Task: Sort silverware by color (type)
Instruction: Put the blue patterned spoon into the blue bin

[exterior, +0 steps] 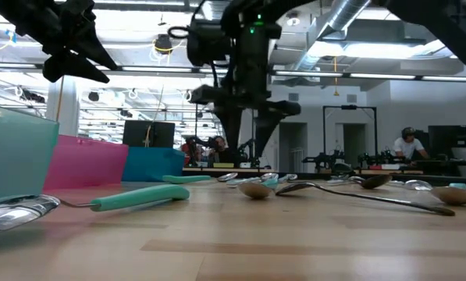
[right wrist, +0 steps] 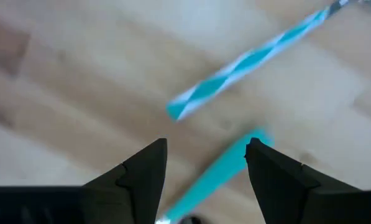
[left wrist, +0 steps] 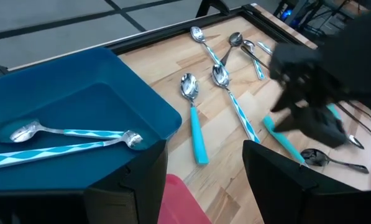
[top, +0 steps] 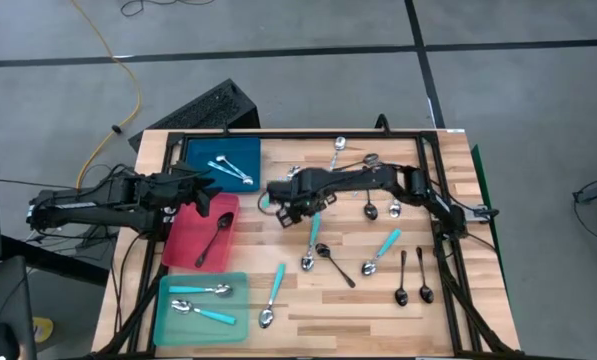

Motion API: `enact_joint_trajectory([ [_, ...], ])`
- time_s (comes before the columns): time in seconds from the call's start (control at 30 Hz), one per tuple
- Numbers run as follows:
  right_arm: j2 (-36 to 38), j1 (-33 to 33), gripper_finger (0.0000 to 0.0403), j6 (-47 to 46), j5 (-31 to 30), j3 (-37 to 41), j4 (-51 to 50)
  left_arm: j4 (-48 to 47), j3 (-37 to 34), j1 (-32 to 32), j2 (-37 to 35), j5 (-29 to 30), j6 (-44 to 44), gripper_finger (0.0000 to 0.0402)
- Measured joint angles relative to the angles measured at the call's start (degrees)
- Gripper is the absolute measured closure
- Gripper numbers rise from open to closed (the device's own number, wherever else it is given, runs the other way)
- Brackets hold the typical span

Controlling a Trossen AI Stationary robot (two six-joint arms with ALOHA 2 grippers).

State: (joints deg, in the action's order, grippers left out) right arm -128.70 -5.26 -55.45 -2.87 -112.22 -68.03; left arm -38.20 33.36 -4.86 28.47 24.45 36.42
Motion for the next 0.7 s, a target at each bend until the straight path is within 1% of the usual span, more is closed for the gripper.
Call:
enact_joint_trajectory([
  [0.27,0.0,-5.6,0.0163,3.9,-0.1,0.2,0.8,0.0,0.0,0.0,0.0,0.0,0.0,0.0207],
  [0.33,0.0,-6.6,0.0164,3.9,0.0,0.9,2.7,0.0,0.0,0.0,0.0,-0.1,0.0,0.0207],
  [0.5,0.5,-8.6,0.0180,-0.3,1.0,4.5,4.4,-0.2,0.0,0.0,0.0,-0.1,0.3,0.0207],
  [0.63,1.8,-8.8,0.0194,-3.0,0.6,7.1,5.4,-0.2,0.0,0.0,0.0,-0.1,0.3,0.0207],
  [0.7,3.3,-8.7,0.0199,-3.5,0.3,8.8,9.0,-0.2,0.0,0.0,0.0,-0.1,0.2,0.0207],
])
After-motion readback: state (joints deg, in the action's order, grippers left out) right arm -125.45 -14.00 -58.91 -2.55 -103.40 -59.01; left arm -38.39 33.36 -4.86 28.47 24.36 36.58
